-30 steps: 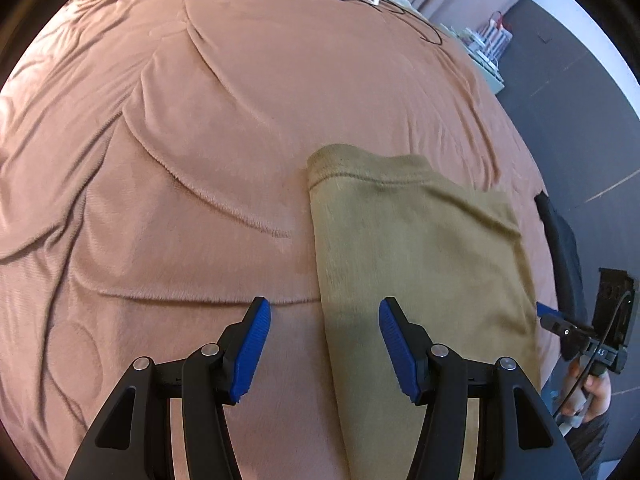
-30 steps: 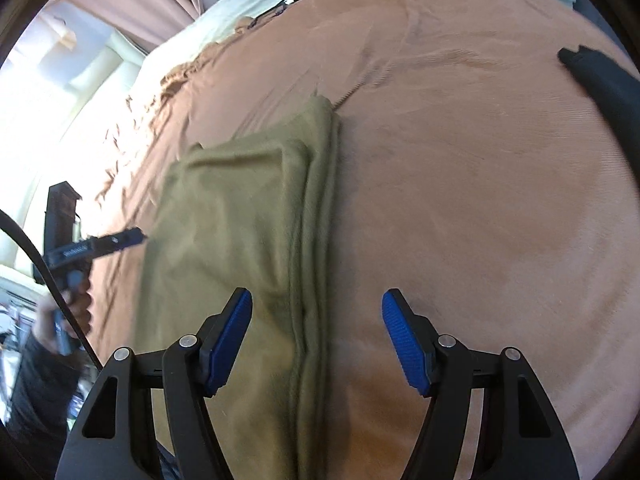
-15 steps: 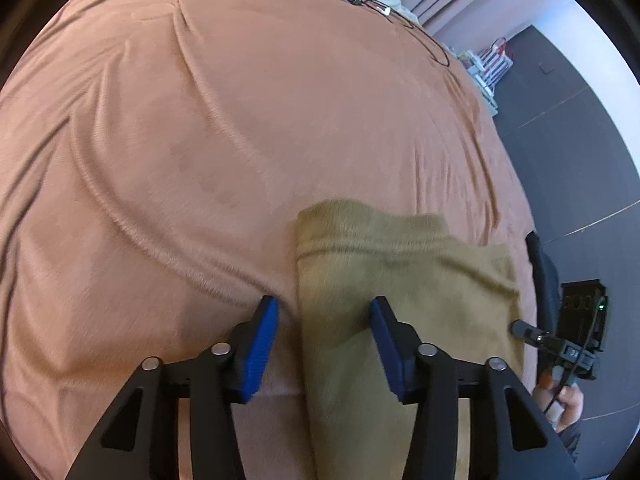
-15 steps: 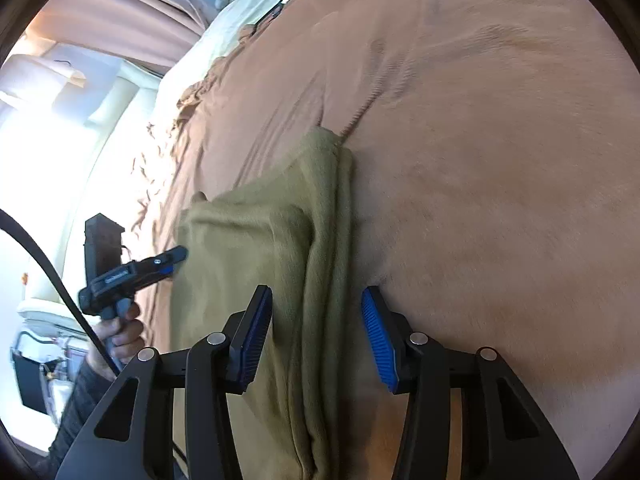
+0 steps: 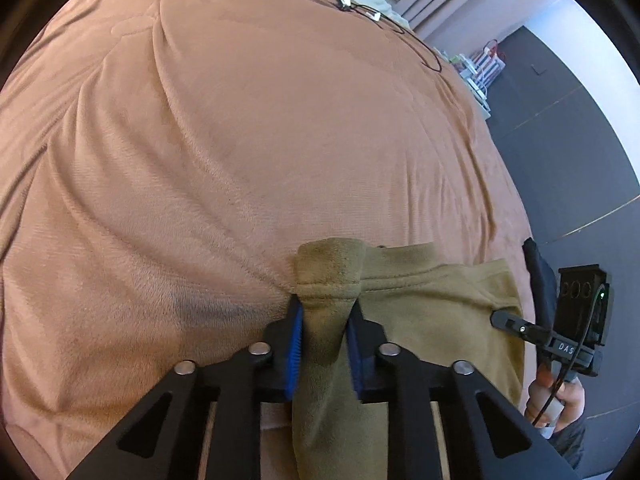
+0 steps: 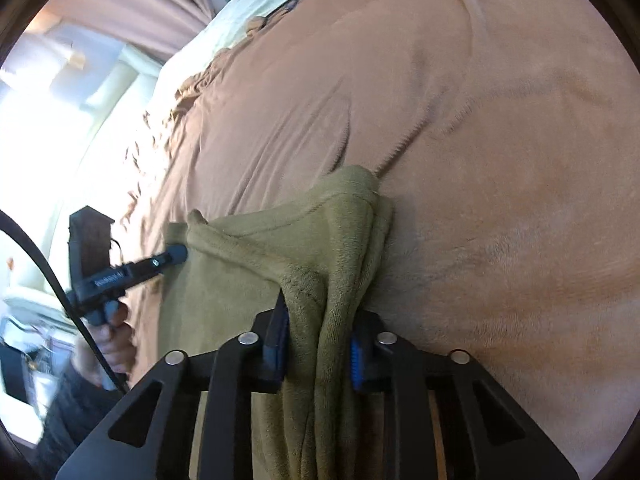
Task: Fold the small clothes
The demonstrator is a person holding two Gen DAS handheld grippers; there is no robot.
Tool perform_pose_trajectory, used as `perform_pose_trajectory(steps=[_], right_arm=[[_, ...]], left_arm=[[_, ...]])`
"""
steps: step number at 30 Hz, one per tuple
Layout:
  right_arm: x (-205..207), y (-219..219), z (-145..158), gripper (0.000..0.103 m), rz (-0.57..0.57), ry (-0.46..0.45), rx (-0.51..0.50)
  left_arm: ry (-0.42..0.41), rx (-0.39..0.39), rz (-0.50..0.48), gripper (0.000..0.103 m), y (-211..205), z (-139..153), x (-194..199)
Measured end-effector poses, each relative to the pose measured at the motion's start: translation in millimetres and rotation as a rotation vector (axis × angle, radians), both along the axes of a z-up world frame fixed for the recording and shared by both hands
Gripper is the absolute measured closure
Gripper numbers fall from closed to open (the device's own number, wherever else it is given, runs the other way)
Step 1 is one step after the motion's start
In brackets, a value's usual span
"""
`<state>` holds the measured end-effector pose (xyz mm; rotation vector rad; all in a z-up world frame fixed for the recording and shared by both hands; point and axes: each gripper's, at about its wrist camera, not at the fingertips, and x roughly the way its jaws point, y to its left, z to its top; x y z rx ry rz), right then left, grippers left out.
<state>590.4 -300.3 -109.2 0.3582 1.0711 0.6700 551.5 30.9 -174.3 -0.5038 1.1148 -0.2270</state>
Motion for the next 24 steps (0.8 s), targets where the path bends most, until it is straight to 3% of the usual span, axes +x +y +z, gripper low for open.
perform_pose_trajectory(steps=[6, 17, 24], right_arm=[[-13, 12, 21, 0.087, -0.016, -0.054, -0.06], [-61, 24, 74, 0.088, -0.01, -0.151, -0.115], [-104, 11, 111, 0.089, -0.031, -0.229, -0.132]], left_arm=[[-0.02, 0.001, -0.004, 0.094, -4, 20, -11], [-0.098, 0.0, -0.006, 0.095, -5, 72, -40], [-0.18, -0.016, -0.019, 0.095, -17, 128, -70]])
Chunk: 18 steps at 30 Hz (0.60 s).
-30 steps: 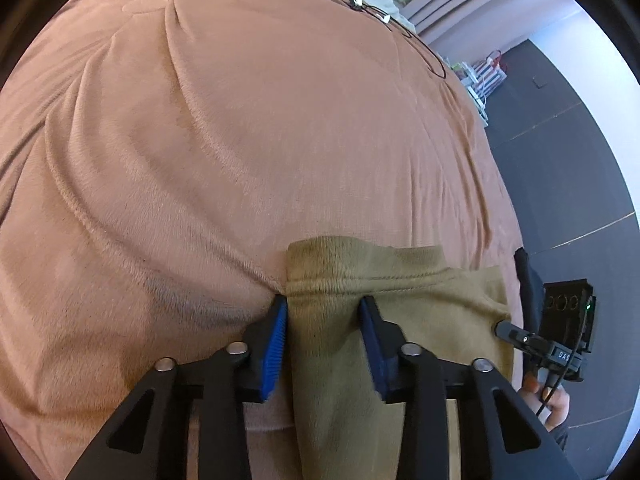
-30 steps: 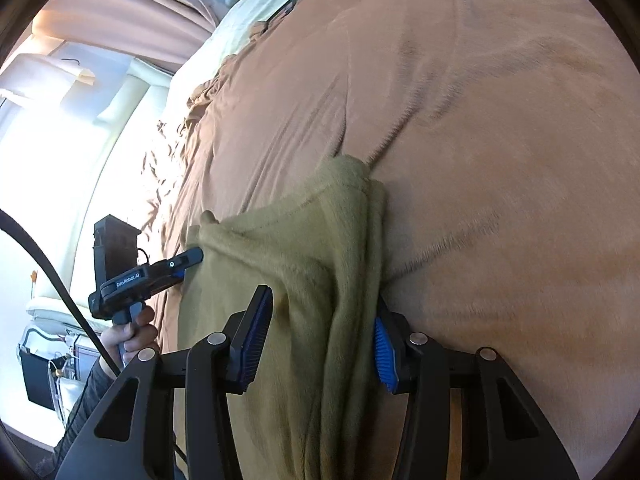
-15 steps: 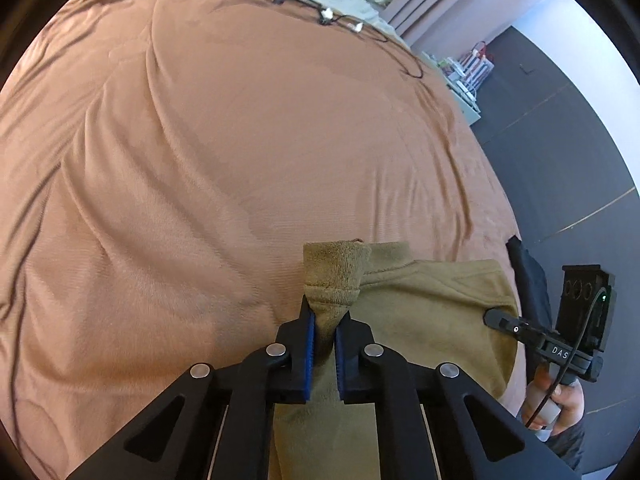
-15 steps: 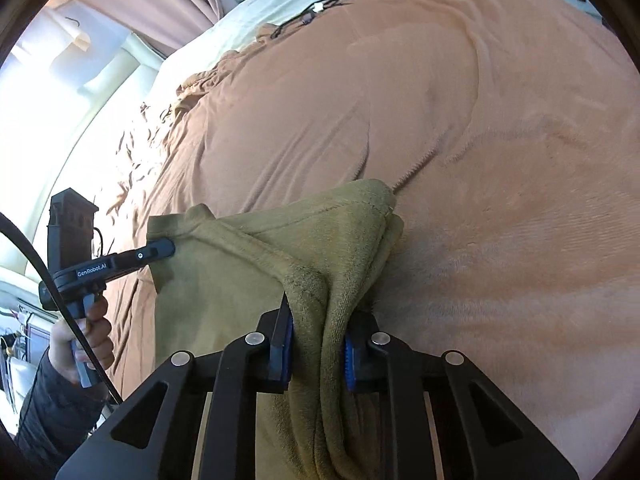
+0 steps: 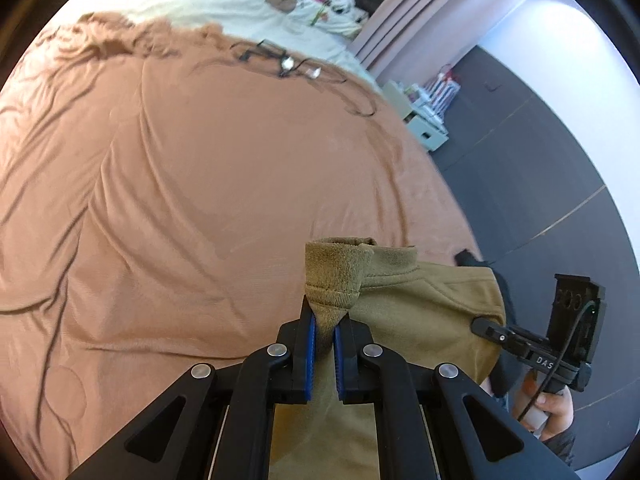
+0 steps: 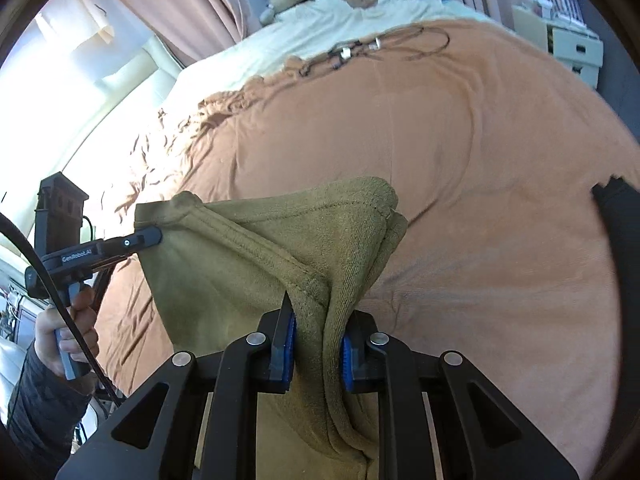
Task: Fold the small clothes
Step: 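Lift the folded shirt with both grippers and carry it toward the black cloth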
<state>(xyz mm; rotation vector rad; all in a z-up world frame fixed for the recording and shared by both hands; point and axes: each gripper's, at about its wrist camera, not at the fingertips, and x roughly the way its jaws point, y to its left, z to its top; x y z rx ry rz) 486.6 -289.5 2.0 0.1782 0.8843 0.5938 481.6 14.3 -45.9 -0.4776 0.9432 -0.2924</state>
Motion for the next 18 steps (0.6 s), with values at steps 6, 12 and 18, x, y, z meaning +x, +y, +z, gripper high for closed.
perform_pose_trajectory(steps=[6, 12, 18], right_arm=[[-49, -15, 36, 0.089, -0.018, -0.072, -0.007], [-102, -38, 76, 0.089, -0.056, -0.154, -0.008], [-159, -69, 110, 0.089, -0.095, -0.242, -0.019]], left_arm=[[-0.076, -0.008, -0.031, 0.096, -18, 51, -24], [-0.156, -0.014, -0.074, 0.096, -39, 99, -51], [-0.221, -0.017, -0.114, 0.097, -72, 139, -72]])
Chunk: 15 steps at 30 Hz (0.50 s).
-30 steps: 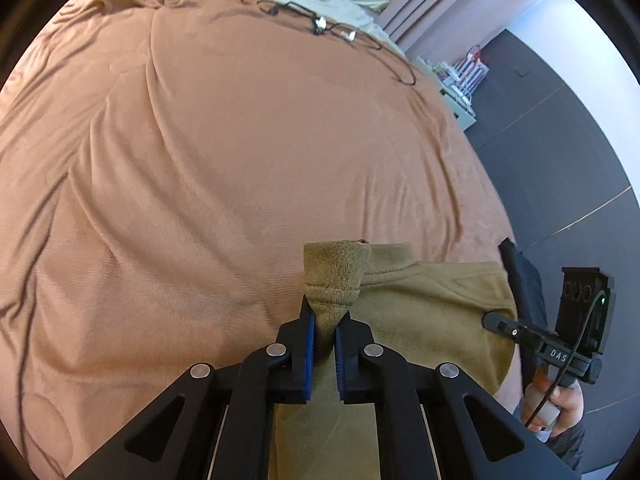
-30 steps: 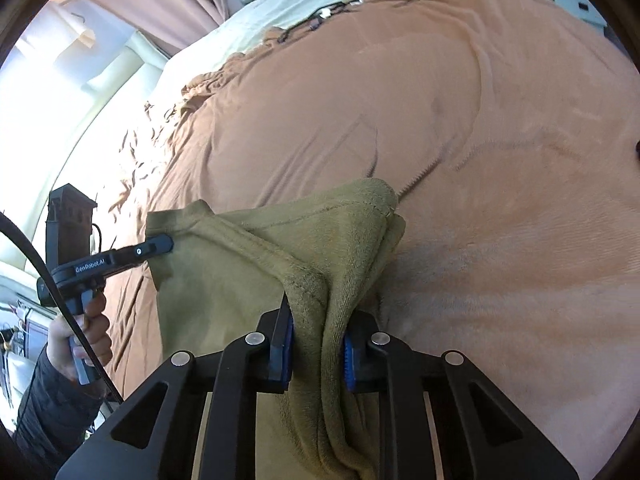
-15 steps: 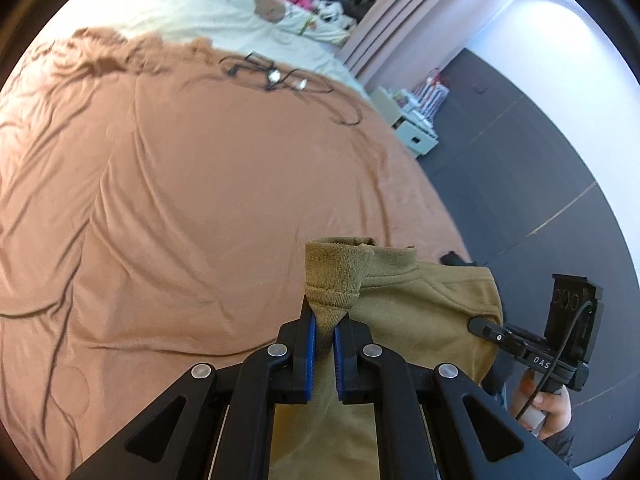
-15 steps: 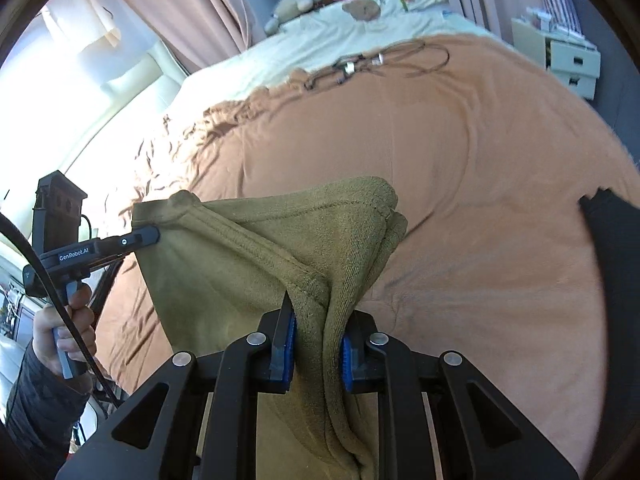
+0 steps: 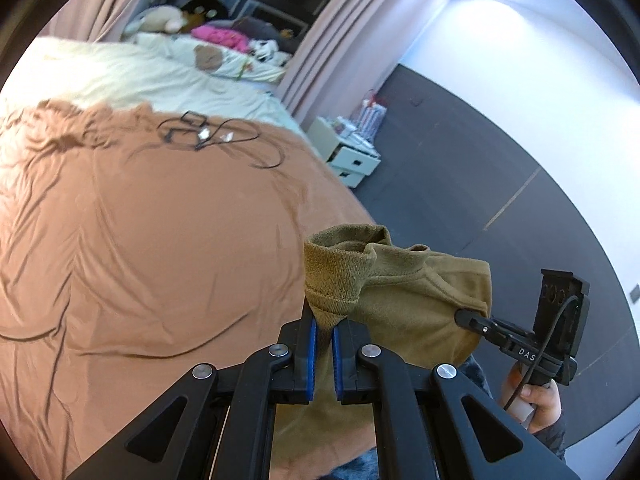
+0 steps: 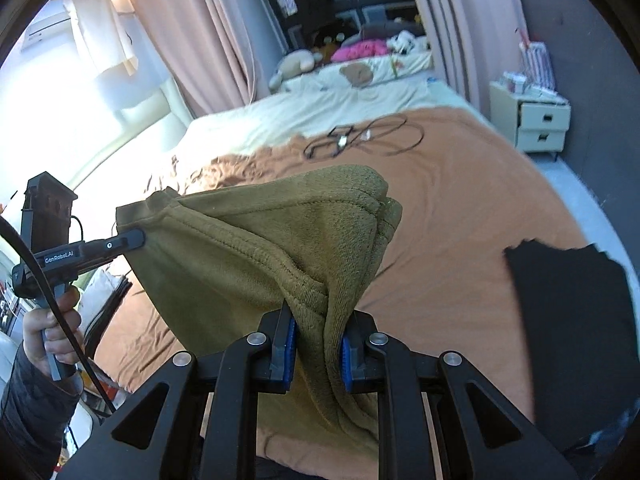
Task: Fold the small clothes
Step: 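Lift the folded shirt with both grippers and carry it toward the black cloth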
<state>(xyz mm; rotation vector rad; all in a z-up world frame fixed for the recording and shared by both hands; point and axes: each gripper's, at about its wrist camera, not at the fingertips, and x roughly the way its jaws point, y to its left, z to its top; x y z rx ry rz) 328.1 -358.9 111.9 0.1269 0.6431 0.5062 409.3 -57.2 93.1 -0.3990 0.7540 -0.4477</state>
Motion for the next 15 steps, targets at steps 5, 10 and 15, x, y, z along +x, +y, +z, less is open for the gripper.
perform_pose_trajectory(steps=[5, 10, 15], right_arm=[[-44, -35, 18, 0.089, -0.058, -0.051, -0.004], [-83, -69, 28, 0.089, -0.128, -0.087, -0.017], [-121, -94, 37, 0.09, -0.183, -0.117, -0.027]], left_arm=[[-0.04, 0.018, -0.056, 0.097, -45, 27, -14], [-0.072, 0.025, -0.135, 0.097, -101, 46, -27], [-0.071, -0.006, -0.192, 0.097, -149, 57, -28]])
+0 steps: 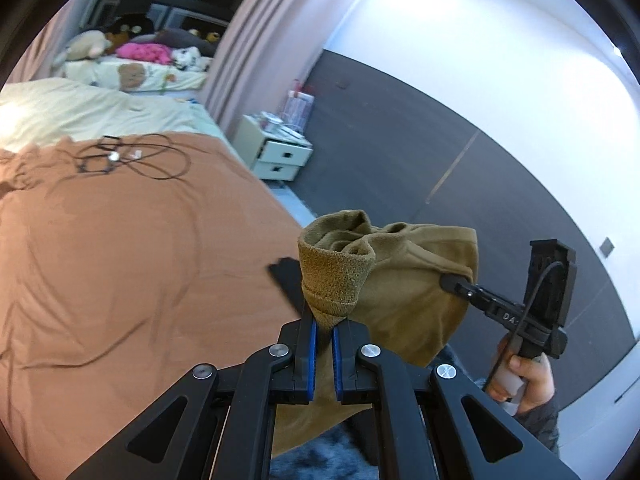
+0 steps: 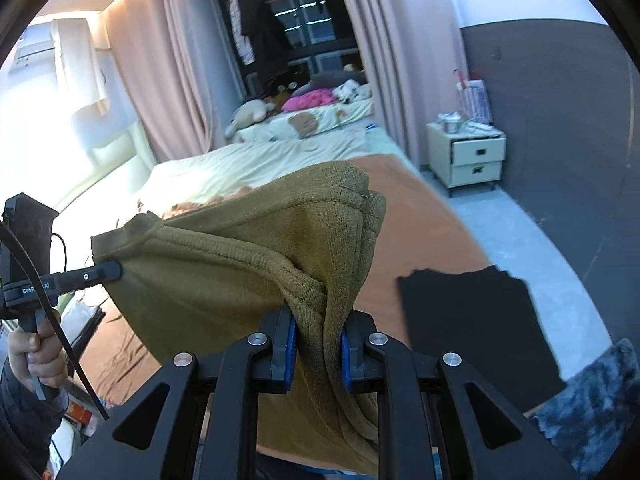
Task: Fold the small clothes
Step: 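Lift the folded shirt with both grippers and carry it toward the black cloth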
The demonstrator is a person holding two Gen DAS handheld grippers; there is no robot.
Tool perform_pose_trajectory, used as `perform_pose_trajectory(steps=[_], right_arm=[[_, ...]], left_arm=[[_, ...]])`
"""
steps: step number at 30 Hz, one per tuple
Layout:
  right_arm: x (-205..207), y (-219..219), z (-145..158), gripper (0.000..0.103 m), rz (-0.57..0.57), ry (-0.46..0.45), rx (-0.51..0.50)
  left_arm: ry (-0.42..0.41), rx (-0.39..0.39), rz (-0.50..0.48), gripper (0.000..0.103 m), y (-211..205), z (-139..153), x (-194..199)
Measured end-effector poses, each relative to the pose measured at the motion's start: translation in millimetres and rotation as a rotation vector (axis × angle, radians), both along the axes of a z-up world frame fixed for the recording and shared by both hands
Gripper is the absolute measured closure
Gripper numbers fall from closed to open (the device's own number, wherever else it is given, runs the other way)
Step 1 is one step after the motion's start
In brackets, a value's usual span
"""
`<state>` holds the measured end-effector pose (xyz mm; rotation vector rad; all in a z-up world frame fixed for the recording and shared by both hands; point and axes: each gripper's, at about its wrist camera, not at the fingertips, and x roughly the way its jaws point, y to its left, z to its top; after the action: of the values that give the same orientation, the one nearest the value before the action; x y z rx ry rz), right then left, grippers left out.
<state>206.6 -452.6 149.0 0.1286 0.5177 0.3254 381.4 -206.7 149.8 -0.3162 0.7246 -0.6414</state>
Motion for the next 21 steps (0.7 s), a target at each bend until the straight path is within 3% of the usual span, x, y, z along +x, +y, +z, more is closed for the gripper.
perform_pose_trajectory(steps=[9, 21], right_arm=[[-48, -21, 7, 0.09, -0.088, -0.047, -0.028], [-82, -23, 13, 0.09, -0.207, -0.08, -0.081]], left_arm=[[-0.005, -0.015, -0.098, 0.097, -77, 15, 3], [0.0, -0.025, -0.227, 0.097, -163, 20, 5]])
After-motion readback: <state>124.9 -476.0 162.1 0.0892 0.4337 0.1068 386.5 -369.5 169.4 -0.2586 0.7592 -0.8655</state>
